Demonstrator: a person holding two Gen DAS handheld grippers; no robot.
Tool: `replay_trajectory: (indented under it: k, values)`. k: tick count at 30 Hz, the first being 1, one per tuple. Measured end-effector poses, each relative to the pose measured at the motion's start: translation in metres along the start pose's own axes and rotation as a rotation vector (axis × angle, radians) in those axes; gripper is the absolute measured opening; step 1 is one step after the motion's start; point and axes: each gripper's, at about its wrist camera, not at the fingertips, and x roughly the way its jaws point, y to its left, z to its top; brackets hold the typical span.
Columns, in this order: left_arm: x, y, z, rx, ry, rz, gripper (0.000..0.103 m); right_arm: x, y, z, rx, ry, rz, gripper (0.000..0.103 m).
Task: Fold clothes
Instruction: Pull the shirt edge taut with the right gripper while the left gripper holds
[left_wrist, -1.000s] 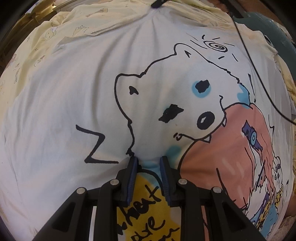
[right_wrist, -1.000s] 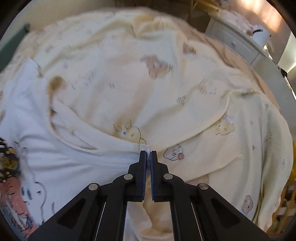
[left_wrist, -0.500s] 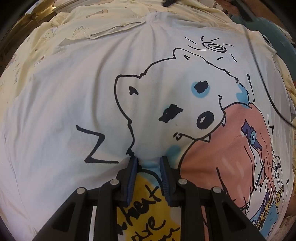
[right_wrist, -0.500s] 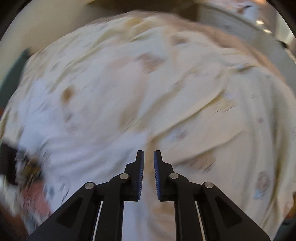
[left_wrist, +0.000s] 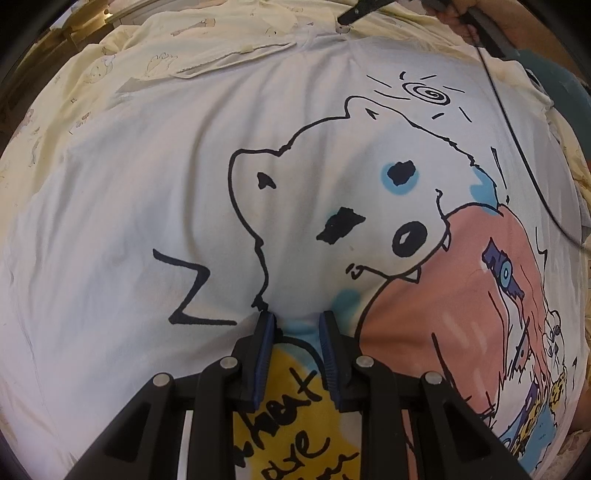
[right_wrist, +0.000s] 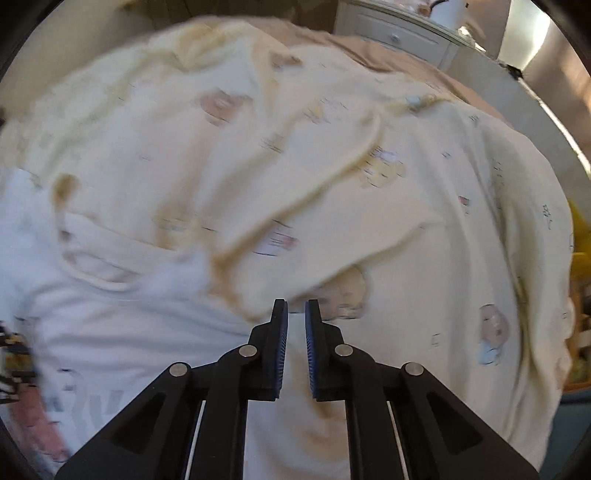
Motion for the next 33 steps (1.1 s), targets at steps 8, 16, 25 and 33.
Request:
replay_trajectory:
  k: [8,16,25,33]
  values:
    - [-0.001,-0.003,-0.003,0.0,0.001,0.001,0.026,0.04,0.057,-0.004,-0.187,0.127,0.003,0.012]
    - [-0.025,0.012,-0.008,-0.014,-0.066,-0.096,0.026,-0.011,0.018,-0.003,0.113,-0.061,-0.009,0.015]
    - [-0.055,0.055,0.049,-0.091,-0.236,-0.014,0.017,-0.033,0.108,-0.113,-0.037,0.107,0.268,0.015]
    - [-0.036,0.135,0.062,-0.256,-0.173,0.237,0.002,-0.016,0.116,-0.159,-0.039,0.155,0.288,0.014]
